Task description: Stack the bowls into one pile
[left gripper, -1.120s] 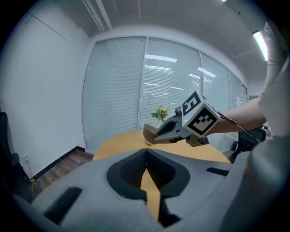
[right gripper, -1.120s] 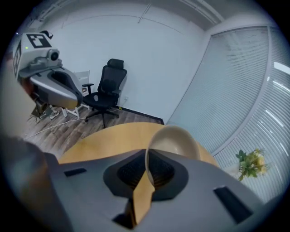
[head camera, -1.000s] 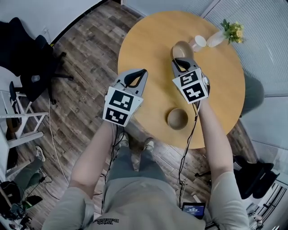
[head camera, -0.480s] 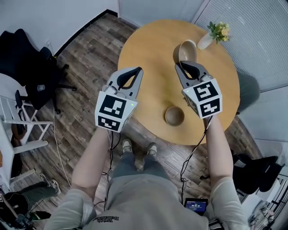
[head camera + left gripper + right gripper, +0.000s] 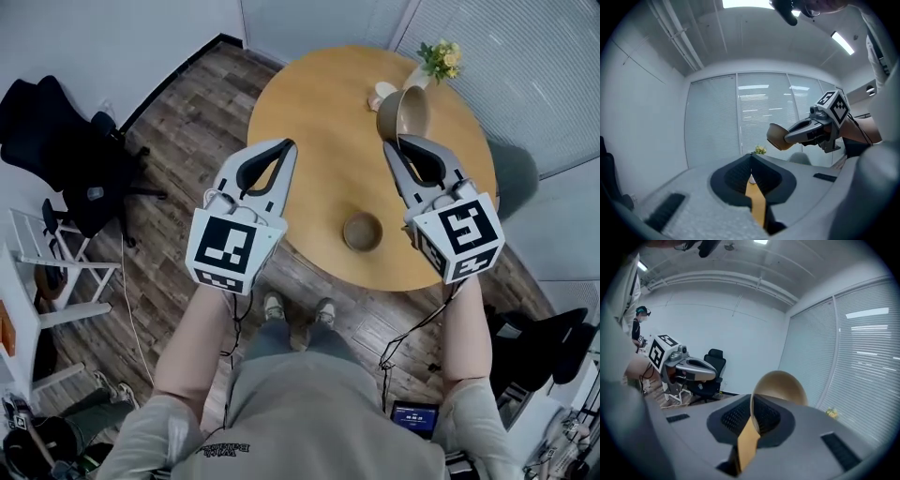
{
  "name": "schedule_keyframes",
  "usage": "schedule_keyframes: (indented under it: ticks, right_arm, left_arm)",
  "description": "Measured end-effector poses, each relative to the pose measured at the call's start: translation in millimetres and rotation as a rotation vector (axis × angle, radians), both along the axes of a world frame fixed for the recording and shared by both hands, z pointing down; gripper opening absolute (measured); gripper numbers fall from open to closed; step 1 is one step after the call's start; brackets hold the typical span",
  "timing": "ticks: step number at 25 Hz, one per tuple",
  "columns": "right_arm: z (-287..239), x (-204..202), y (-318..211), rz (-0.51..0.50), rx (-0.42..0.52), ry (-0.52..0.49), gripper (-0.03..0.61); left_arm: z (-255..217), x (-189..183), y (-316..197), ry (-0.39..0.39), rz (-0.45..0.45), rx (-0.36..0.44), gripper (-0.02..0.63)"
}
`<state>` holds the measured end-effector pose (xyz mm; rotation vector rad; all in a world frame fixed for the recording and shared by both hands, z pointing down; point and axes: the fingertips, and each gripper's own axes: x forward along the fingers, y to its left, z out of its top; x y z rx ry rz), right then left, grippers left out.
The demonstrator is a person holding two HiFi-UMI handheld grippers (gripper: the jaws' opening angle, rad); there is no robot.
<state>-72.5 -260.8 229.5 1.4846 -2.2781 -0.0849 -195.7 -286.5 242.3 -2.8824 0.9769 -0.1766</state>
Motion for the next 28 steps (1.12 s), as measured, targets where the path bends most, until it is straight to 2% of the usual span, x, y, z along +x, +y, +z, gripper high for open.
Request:
schedule_keyframes:
  ticks: [13, 20, 28]
  right_arm:
    - [-40, 5, 80, 0.075, 0.085, -0.073, 0.035]
    - [-55, 17, 123, 0.124, 0.142, -0.089, 0.035]
    - [-42, 5, 160, 0.112, 0.106, -0.177, 0.035]
  left_arm:
    - [-46, -4, 57, -0.001, 0.023, 0.087, 0.018]
    - [-52, -4, 90, 0.017, 0.060, 0.065, 0.018]
    - [-46, -3, 126, 0.012, 0.075, 0.034, 0.018]
